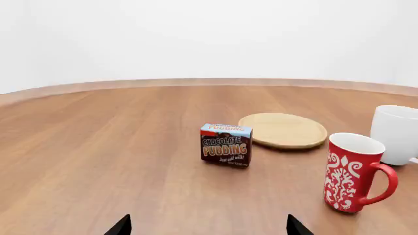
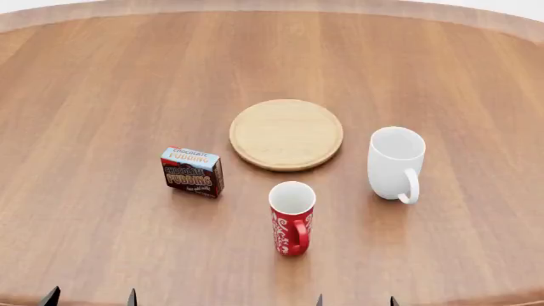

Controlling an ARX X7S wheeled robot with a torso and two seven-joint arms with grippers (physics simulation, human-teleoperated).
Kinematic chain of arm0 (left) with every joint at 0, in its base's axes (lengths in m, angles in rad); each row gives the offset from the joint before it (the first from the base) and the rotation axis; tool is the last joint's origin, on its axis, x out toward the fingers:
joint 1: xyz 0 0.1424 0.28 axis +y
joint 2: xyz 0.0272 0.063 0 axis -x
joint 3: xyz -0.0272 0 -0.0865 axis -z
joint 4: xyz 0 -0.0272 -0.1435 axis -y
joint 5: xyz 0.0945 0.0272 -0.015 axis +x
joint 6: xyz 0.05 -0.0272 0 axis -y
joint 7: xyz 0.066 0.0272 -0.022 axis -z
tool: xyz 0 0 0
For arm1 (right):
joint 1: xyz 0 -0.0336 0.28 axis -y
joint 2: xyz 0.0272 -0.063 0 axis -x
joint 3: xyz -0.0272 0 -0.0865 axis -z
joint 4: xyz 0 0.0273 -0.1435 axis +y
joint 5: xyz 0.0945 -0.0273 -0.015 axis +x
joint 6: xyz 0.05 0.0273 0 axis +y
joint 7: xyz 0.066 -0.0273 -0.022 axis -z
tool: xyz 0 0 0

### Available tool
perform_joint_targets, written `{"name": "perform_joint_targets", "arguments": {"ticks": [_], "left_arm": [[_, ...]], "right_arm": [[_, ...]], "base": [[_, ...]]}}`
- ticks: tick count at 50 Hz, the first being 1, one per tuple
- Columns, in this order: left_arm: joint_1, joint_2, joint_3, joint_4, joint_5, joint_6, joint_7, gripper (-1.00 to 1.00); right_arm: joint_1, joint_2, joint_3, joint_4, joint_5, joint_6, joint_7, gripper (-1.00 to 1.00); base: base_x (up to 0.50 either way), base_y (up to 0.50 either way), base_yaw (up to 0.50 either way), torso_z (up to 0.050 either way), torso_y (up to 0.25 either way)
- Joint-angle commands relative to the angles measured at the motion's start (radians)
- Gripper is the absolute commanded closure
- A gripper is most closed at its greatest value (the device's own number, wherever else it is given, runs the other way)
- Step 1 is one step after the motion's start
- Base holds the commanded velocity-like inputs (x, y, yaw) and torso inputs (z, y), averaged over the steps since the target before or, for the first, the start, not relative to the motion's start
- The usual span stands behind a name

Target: Put the chocolate pudding to the left of the plate.

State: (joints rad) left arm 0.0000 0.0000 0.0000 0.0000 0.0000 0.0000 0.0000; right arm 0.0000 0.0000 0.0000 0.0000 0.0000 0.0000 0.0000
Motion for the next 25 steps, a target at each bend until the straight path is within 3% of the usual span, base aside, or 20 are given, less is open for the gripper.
{"name": "perform_joint_targets", "arguments": {"ticks": [1, 25], "left_arm": [[0.002, -0.029, 0.033, 0.005, -0.029, -0.002, -0.034, -1.0], [-0.003, -0.074, 0.083, -0.002, -0.049, 0.019, -0.099, -1.0]], "right_arm": [[0.0, 0.019, -0.024, 0.004, 0.019, -0.005, 0.024, -1.0], [0.003, 0.063, -0.086, -0.01, 0.067, 0.021, 0.092, -1.0]], "base": [[0.0, 0.0, 0.0, 0.0, 0.0], [0.0, 0.02, 0.0, 0.0, 0.0]]}}
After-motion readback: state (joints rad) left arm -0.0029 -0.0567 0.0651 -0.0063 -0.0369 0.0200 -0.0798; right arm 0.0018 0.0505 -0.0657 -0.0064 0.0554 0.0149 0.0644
